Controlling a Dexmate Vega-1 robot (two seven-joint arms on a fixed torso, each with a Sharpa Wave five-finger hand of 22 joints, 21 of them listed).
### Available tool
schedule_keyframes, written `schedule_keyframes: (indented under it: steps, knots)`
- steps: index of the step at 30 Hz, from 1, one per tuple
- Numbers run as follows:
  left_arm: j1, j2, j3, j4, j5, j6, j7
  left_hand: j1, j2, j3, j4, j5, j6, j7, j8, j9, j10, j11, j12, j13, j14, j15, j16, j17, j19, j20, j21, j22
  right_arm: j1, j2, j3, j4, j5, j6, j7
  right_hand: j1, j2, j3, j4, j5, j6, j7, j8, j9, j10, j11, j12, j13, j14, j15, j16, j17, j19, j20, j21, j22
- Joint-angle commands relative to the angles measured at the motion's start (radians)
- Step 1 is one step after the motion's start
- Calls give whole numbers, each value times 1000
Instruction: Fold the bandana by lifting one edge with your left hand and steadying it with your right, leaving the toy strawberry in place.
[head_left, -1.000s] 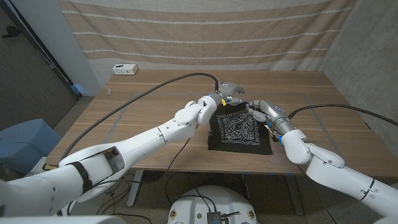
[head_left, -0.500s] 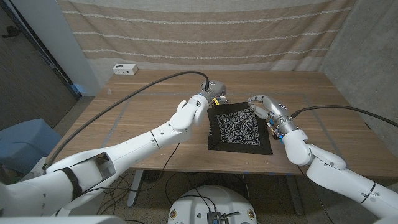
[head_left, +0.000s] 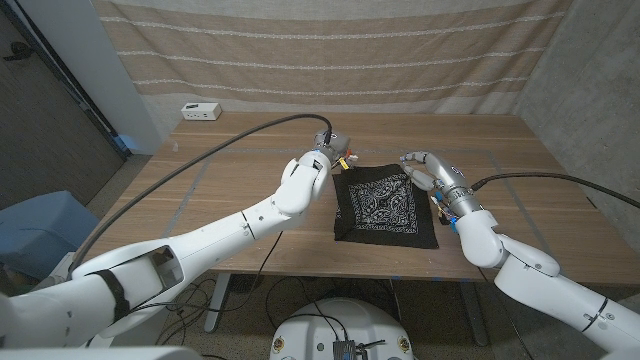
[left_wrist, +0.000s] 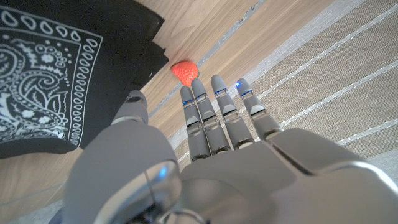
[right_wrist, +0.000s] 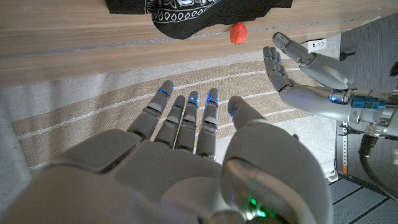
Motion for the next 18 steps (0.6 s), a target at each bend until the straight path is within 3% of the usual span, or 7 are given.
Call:
schedule_keyframes:
  steps: [1, 6, 18]
  knots:
    - [-3, -22, -2, 47, 69, 0, -86, -8, -11, -6, 4, 8, 6, 8, -5, 2, -2, 9, 8, 7, -2, -34, -4, 4, -6, 0, 1, 2, -14, 8, 12, -2, 4, 10, 5, 9, -1, 4, -1, 2, 6, 1, 0, 4, 1, -2, 0, 0, 8, -2, -2, 5, 6, -4, -4, 1]
    - [-10, -37, -4, 80, 54, -13, -100, -41, 14, -11, 28, 9, 11, 13, -13, 1, -1, 16, 21, 16, -4, -30, -4, 14, -16, -1, 0, 4, -16, 8, 15, 0, 4, 16, 7, 9, -1, 3, -1, 2, 8, 2, 1, 4, 3, -1, 0, 0, 9, -3, -2, 6, 7, -4, -4, 1]
    - [-26, -64, 16, 145, 60, -4, -83, -57, 30, -11, 38, 7, 33, 23, -16, 0, 6, 23, 38, 28, 4, -23, -5, 19, -19, 1, 2, 7, -20, 5, 23, 7, 8, 31, 15, 11, 0, 3, -1, 2, 18, 4, 3, 4, 14, 2, 3, 0, 17, -3, 0, 6, 9, -5, -4, 1]
